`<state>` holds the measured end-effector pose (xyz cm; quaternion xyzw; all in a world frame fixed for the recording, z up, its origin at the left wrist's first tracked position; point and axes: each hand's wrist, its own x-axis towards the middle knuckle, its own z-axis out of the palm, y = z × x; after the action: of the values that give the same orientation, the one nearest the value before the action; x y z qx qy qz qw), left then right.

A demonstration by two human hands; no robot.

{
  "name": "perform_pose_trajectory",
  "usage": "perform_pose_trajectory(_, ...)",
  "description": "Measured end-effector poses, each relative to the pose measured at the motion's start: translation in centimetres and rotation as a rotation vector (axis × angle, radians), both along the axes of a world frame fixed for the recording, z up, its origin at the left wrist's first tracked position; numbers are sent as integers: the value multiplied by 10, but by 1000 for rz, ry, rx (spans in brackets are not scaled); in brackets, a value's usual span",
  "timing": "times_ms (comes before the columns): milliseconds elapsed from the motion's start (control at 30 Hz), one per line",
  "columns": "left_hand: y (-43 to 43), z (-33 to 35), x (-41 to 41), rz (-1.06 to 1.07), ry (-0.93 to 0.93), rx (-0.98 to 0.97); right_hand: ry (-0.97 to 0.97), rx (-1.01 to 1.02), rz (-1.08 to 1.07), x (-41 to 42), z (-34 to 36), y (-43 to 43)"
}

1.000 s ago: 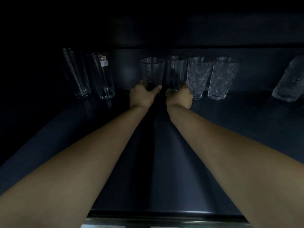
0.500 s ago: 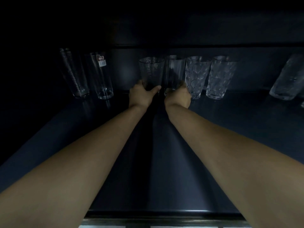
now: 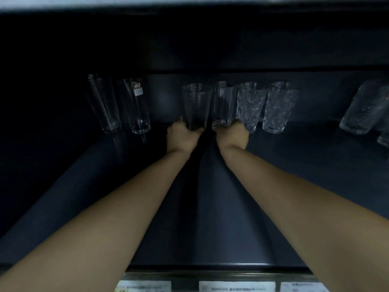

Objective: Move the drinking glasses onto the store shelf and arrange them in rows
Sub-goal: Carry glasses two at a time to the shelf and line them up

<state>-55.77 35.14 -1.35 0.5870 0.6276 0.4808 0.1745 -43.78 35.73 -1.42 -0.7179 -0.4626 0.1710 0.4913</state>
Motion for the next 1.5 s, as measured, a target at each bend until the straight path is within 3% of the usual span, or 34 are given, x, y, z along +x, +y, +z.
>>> perform_pose_trajectory(167, -42, 11, 2, -60, -71, -162, -14, -80, 313, 35, 8, -49)
perform_pose_trajectory(333, -109, 42, 18, -369, -19, -403, 109, -230, 514, 110, 35, -135)
perform_pose_trajectory(433, -158, 53, 42, -518, -11, -387, 88, -157, 446, 150, 46, -200)
perform_pose_trajectory(633, -246, 75, 109, -746, -250, -370, 152, -42, 268, 229, 52, -309)
perform_pose_trajectory(833, -296, 78, 201, -864, -345, -342, 195, 25, 109, 311, 59, -390)
perform_pose_trajectory(1200, -365, 71, 403, -884, -425, -316, 201, 105, -3, 484, 64, -498)
perform_pose_trajectory(1500, -386, 67, 534, -782, -461, -339, 222, 96, -45, 613, 62, -522)
